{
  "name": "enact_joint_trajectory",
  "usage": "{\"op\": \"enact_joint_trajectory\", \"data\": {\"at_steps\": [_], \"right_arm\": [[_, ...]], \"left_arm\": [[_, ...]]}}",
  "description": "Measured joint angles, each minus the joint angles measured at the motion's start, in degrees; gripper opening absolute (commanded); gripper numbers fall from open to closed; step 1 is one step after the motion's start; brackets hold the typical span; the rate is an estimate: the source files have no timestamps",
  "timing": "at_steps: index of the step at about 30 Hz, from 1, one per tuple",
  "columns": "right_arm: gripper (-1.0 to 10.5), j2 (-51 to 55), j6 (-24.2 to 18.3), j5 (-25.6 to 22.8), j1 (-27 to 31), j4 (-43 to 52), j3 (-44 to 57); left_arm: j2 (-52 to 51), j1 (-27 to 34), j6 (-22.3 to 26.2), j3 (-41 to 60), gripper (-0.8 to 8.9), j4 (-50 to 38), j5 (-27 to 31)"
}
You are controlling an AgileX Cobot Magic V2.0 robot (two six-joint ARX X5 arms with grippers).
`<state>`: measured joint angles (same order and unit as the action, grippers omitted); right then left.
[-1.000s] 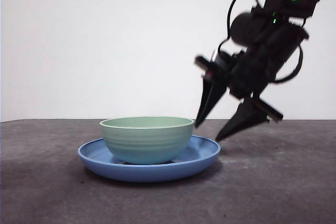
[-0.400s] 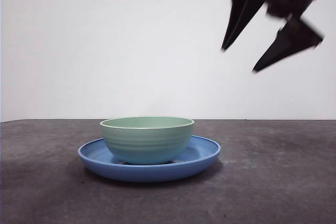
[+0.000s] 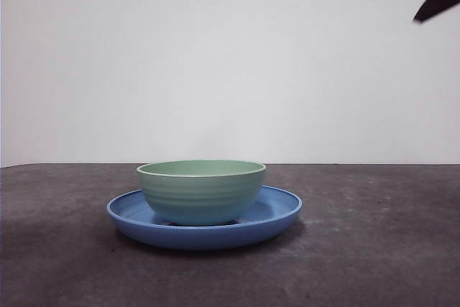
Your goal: Place the green bowl on the blue plate
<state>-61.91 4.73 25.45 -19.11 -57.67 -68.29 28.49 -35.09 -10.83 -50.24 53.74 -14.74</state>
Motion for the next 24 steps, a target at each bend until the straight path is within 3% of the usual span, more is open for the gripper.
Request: {"op": "enact_joint_trajectory", "data": {"at_steps": [13,24], "right_arm": [[5.5,18.71,-4.44,-0.02,0.0,-0.76,6.93],[5.5,30.42,-4.92,0.0,0.0,1.73,17.05]], "left_arm": [[0.0,0.0,0.0,0.0,6.25,0.0,0.0],[0.0,0.0,0.85,0.0,6.25,-0.33,0.0]]}}
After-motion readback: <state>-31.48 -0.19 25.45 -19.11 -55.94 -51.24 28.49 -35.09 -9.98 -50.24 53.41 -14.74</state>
